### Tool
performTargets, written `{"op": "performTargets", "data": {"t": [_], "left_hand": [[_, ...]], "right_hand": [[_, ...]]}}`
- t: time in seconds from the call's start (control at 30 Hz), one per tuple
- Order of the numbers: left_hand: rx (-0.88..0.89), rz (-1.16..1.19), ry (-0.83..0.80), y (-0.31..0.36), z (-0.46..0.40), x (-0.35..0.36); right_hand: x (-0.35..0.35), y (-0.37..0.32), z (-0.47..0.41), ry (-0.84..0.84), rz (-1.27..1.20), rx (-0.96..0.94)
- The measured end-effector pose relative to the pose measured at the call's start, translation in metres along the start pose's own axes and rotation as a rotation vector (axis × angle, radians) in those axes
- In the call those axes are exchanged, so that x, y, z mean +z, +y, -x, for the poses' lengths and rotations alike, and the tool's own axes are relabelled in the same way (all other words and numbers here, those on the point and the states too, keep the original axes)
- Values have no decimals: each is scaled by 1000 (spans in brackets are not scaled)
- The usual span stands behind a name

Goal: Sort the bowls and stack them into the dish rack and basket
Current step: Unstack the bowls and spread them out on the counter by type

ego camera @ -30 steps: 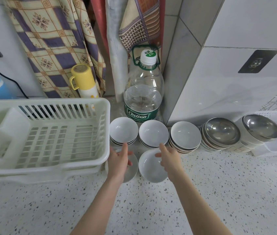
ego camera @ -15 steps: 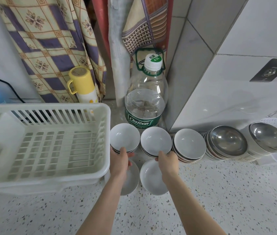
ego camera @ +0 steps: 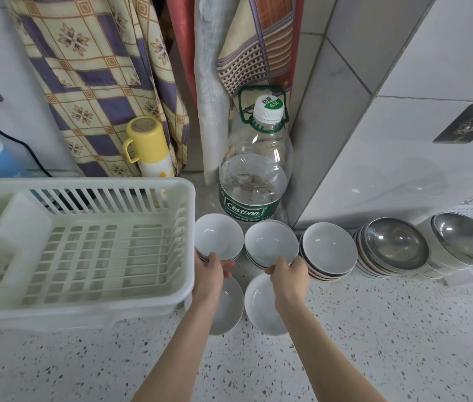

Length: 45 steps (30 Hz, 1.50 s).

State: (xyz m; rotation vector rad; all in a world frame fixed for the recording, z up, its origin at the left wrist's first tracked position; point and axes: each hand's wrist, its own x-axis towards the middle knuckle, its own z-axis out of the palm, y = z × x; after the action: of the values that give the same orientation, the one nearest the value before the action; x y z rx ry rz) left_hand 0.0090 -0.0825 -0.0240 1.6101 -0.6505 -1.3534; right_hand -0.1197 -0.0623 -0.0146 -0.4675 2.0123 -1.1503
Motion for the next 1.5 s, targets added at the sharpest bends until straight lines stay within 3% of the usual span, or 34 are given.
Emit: {"op": "performTargets", "data": {"t": [0.27,0.6,1.03,1.5], "left_hand": [[-26,58,20,-1,-2,-3],[-59,144,-94,-7,15,-13],[233,185,-212,-22,86,-23],[50,150,-82,-89,194,-54]], "right_hand": [[-4,0,8,8,-184,2],[-33,4,35,-43,-399,53],[-91,24,82,-133,-559,-31],[-161,70,115,-192,-484,53]]}}
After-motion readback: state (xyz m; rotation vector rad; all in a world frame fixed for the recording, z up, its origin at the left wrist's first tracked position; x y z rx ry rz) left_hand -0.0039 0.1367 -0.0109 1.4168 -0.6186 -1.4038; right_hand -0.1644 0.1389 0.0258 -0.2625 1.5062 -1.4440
